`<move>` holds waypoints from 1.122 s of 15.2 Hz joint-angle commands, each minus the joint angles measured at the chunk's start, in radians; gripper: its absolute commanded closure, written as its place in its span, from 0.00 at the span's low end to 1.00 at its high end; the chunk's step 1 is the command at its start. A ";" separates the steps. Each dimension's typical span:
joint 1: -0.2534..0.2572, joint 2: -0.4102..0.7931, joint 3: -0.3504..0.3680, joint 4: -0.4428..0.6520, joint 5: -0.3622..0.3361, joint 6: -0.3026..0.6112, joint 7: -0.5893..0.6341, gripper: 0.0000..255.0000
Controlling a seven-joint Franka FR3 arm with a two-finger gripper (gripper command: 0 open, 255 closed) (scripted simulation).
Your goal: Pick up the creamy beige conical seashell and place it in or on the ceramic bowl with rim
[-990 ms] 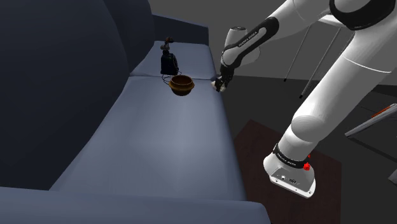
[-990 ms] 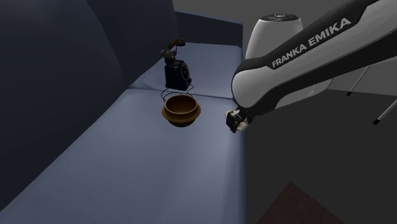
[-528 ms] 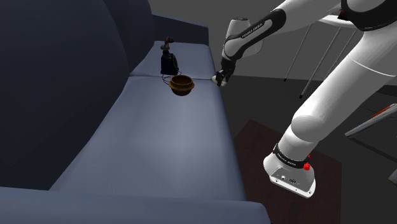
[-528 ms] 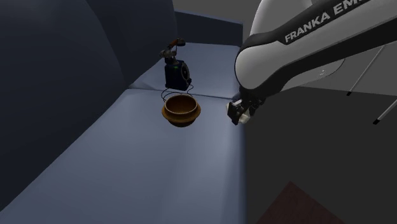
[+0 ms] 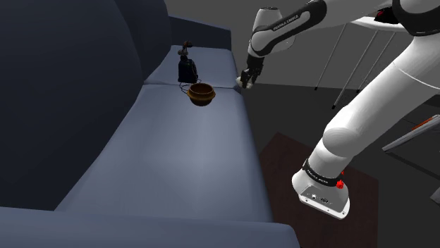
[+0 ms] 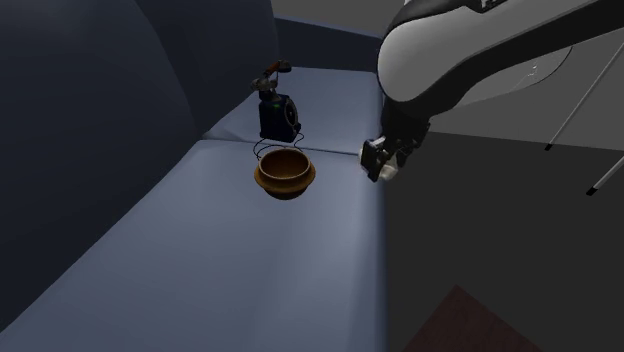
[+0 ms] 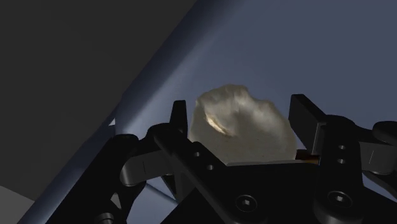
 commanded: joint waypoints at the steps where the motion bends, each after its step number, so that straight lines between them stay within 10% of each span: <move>1: 0.000 -0.015 0.002 0.015 -0.001 -0.030 0.000 1.00; 17: 0.102 0.405 0.104 0.546 0.065 -0.155 0.159 1.00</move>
